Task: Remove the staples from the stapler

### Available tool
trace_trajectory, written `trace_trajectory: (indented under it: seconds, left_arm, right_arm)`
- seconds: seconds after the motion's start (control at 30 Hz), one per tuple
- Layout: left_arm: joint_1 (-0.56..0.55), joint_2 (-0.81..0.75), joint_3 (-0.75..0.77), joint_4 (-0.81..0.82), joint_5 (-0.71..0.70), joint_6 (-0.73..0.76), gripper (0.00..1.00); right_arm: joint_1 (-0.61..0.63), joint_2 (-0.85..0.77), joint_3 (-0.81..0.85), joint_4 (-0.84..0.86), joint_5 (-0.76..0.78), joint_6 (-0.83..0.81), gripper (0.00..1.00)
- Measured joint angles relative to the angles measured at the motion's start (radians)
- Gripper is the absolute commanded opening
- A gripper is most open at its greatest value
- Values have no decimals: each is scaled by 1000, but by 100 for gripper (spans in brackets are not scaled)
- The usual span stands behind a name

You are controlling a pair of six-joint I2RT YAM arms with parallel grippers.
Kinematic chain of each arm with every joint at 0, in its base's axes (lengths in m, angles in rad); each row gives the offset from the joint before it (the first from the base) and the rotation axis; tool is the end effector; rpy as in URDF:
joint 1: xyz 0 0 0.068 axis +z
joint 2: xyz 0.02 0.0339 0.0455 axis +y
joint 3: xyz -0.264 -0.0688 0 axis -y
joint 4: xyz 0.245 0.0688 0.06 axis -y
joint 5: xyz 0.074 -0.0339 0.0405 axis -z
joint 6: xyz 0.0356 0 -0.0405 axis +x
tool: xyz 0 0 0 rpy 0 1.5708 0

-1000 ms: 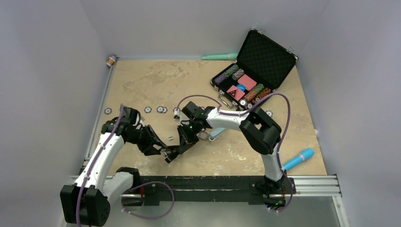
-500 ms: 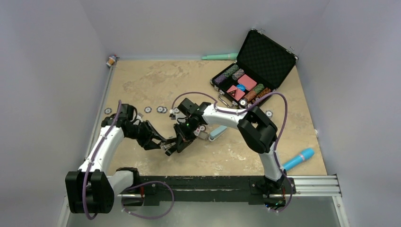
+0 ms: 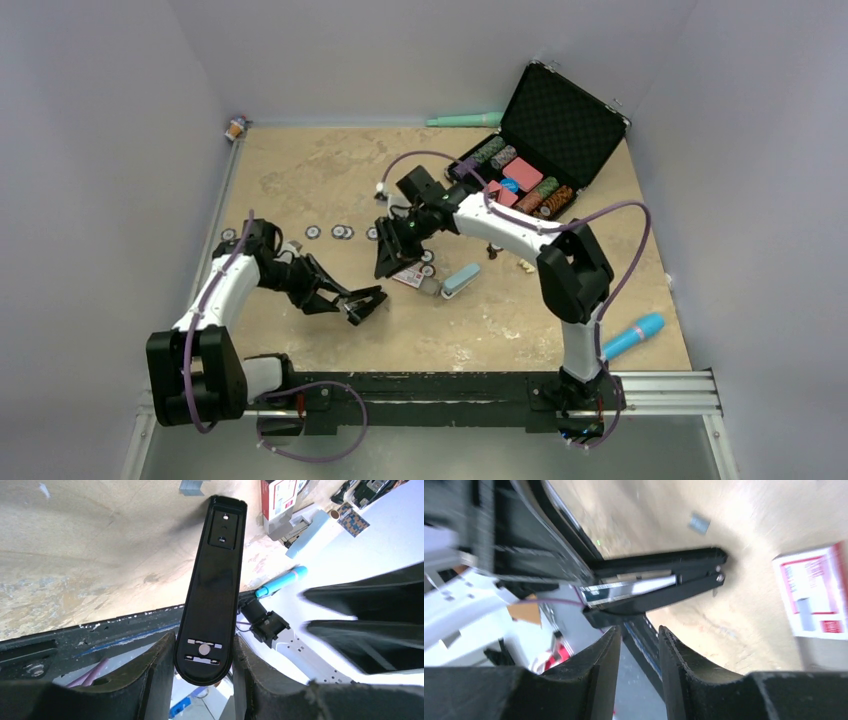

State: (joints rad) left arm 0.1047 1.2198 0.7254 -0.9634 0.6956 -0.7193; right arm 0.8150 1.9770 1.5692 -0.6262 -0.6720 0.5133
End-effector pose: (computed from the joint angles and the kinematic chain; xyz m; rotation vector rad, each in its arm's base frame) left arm 0.1862 -0.0034 0.1973 1.0894 -2.6390 1.0352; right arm 0.2754 0.3246 0.2264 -0.7008 2.7839 1.2703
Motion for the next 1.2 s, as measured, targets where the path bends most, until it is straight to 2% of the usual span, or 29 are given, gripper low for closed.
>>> trace_trajectory:
  seconds: [0.1, 0.27, 0.53, 0.8, 1.07, 1.17, 1.2]
  left_arm:
    - [3, -3, -32, 8, 31, -4, 0]
    - [20, 25, -91, 32, 115, -74, 0]
    - [55, 262, -19, 137, 251, -216, 0]
    - [165, 504, 91, 199, 192, -299, 0]
    - [177, 616, 248, 176, 132, -309, 0]
    - [183, 665, 322, 130, 98, -292, 12]
    - [185, 682, 352, 108, 82, -283, 21]
  right_arm:
    - [-53, -12, 60, 13, 6, 31, 42]
    - [-89, 81, 255, 13, 54, 45, 51]
    - [-81, 86, 240, -21, 95, 56, 53]
    - [-81, 58, 205, -29, 105, 78, 53]
    - [-81, 58, 205, -34, 104, 82, 52]
    - [-81, 58, 205, -37, 104, 81, 52]
    - [-81, 58, 205, -39, 104, 81, 52]
